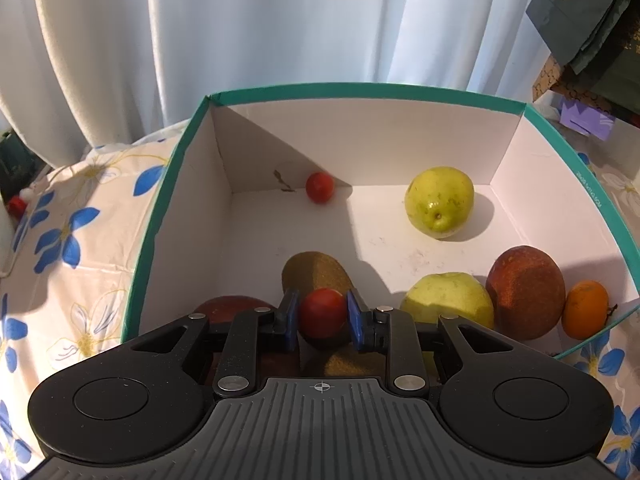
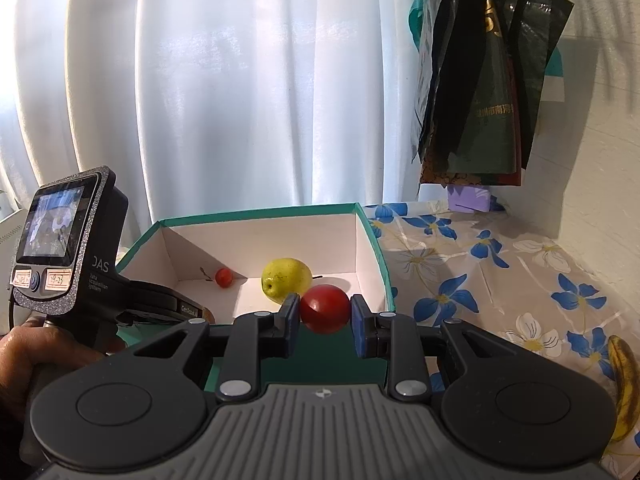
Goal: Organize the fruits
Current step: 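Lower the tomato into the box and open the left tool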
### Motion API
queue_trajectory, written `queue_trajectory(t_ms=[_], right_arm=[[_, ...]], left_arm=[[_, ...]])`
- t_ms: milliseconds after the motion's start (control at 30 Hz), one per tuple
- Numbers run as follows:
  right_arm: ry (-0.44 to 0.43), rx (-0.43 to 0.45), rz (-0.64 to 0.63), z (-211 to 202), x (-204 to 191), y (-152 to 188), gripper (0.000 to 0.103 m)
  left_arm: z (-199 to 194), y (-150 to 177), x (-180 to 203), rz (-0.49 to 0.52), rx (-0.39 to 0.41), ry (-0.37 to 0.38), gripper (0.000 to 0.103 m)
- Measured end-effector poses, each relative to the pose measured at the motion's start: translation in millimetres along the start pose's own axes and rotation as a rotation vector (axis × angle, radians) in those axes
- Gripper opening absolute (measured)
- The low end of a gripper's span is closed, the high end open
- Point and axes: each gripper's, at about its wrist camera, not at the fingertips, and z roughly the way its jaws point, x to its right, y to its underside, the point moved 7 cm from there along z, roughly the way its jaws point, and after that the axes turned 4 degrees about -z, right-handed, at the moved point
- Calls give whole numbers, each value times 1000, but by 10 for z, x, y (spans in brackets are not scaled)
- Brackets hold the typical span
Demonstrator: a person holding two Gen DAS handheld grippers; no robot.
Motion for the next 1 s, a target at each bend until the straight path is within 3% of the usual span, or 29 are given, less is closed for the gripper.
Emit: queue_trajectory(t_ms=[567,600,700,767,1000], right_arm=[[17,-4,3,25,30,2,26],[17,-5,2,33,31,1,26],[14,-7,-2,53,29,-7,26],[14,-7,-3,63,30,-13,26],[16,-7,-6,89,42,-26,26]], left_arm=[[20,5,1,6,0,6,33],[9,4,1,3,-1,13,35],[-76,-11,30,9,23,41,56],[-159,-31,46,26,59,20,76],[-583,-90,-12,19,171,53,90]])
